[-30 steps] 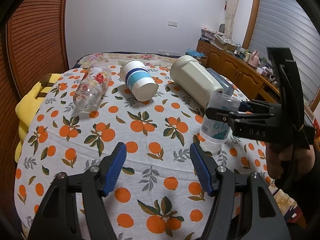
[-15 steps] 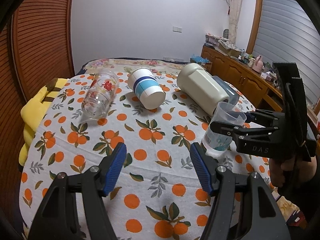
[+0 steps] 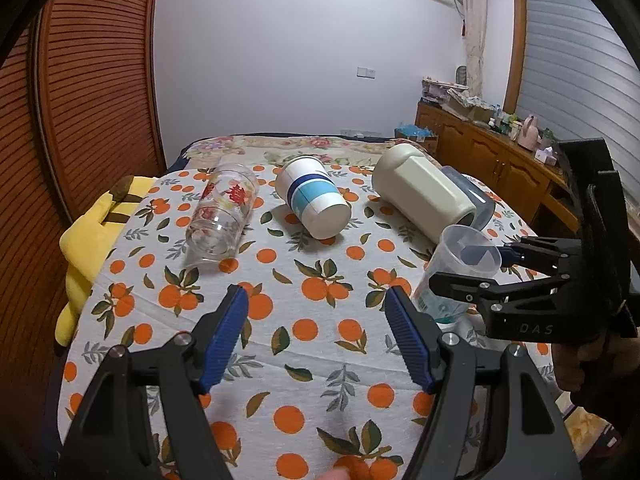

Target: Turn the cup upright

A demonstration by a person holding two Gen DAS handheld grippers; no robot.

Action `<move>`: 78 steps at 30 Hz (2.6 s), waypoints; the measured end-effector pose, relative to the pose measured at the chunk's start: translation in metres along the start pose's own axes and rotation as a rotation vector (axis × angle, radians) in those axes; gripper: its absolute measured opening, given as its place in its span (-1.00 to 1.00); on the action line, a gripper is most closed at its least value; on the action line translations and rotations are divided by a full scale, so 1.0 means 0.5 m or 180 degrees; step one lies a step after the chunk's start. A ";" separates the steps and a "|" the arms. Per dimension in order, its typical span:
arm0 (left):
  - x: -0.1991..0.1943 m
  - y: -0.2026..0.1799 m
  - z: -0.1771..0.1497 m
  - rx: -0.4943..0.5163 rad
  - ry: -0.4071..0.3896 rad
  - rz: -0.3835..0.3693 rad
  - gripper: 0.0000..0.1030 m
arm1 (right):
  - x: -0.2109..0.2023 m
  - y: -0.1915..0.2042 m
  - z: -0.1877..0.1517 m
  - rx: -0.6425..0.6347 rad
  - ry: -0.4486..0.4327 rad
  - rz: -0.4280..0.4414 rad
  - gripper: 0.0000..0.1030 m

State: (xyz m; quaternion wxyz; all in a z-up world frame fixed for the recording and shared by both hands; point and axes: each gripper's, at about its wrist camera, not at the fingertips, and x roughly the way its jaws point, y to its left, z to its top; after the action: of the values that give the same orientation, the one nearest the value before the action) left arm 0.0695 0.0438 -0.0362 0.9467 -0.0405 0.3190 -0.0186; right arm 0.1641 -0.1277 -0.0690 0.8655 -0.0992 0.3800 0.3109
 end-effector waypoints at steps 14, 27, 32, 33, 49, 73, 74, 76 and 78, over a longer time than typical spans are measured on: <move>0.000 -0.016 0.008 0.0021 -0.0071 0.0127 0.64 | -0.040 -0.002 -0.011 0.0085 -0.0208 0.0032 0.60; -0.031 -0.063 0.026 0.0147 -0.0223 0.0162 0.77 | -0.135 -0.031 -0.053 0.0405 -0.0704 -0.0260 0.89; -0.061 -0.085 0.031 0.0174 -0.0308 0.0101 0.77 | -0.175 -0.035 -0.073 0.0528 -0.0873 -0.0411 0.95; -0.065 -0.088 0.032 0.0178 -0.0321 0.0102 0.77 | -0.180 -0.035 -0.077 0.0549 -0.0890 -0.0435 0.95; -0.073 -0.099 0.011 0.0155 -0.0284 0.0088 0.77 | -0.209 -0.040 -0.104 0.0647 -0.0979 -0.0610 0.95; -0.081 -0.102 0.011 0.0155 -0.0312 0.0067 0.77 | -0.214 -0.043 -0.106 0.0643 -0.1003 -0.0652 0.95; -0.082 -0.103 0.011 0.0156 -0.0315 0.0066 0.77 | -0.214 -0.044 -0.106 0.0645 -0.1004 -0.0653 0.95; -0.085 -0.105 0.013 0.0161 -0.0320 0.0063 0.77 | -0.215 -0.043 -0.106 0.0643 -0.1005 -0.0650 0.95; -0.086 -0.106 0.013 0.0162 -0.0321 0.0062 0.77 | -0.215 -0.043 -0.106 0.0640 -0.1007 -0.0657 0.95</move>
State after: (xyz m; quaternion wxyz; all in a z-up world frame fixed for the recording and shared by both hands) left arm 0.0389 -0.0059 -0.0002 0.9625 -0.0142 0.2706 -0.0155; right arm 0.0901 -0.2161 -0.0297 0.9471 -0.0007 0.2564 0.1929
